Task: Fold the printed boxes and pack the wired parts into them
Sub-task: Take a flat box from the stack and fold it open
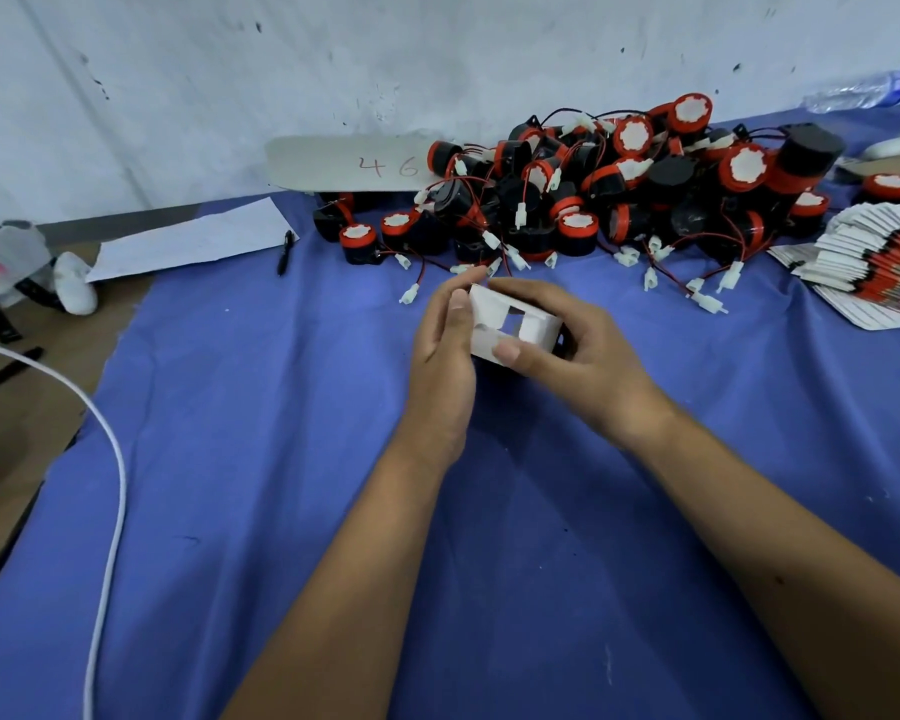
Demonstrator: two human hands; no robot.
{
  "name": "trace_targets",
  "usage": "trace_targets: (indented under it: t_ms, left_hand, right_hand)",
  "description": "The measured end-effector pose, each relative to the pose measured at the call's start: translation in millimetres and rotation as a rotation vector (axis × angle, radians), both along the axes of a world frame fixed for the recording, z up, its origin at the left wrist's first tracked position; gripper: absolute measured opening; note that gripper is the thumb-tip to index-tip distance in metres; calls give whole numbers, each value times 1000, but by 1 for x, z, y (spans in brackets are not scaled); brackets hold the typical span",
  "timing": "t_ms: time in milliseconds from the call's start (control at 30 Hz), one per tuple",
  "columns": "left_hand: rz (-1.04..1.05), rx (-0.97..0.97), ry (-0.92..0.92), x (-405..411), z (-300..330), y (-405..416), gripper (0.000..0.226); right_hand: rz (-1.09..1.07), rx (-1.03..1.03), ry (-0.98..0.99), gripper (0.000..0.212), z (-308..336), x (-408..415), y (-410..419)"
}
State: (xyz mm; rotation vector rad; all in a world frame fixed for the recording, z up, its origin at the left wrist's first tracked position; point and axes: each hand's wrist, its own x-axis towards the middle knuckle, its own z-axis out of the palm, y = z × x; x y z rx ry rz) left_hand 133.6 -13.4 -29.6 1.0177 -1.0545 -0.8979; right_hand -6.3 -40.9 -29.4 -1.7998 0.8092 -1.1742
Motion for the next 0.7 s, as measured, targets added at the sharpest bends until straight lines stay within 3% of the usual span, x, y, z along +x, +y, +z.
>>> trace_targets:
  t_ms: [133, 300, 467, 700]
  left_hand:
    - [27, -61, -144, -3, -2, -1, 29]
    - [159, -104, -373, -6, -4, -2, 26]
    - [227, -103, -401, 0, -3, -4, 28]
    - [-13, -111, -265, -3, 4, 8, 44]
  right_hand:
    - [-61, 73, -112, 29, 1, 3, 1]
    - [-75, 118, -72, 80, 2, 5, 2]
    - [24, 119, -52, 46, 0, 6, 4]
    - [-198, -171, 32, 39, 2, 6, 9]
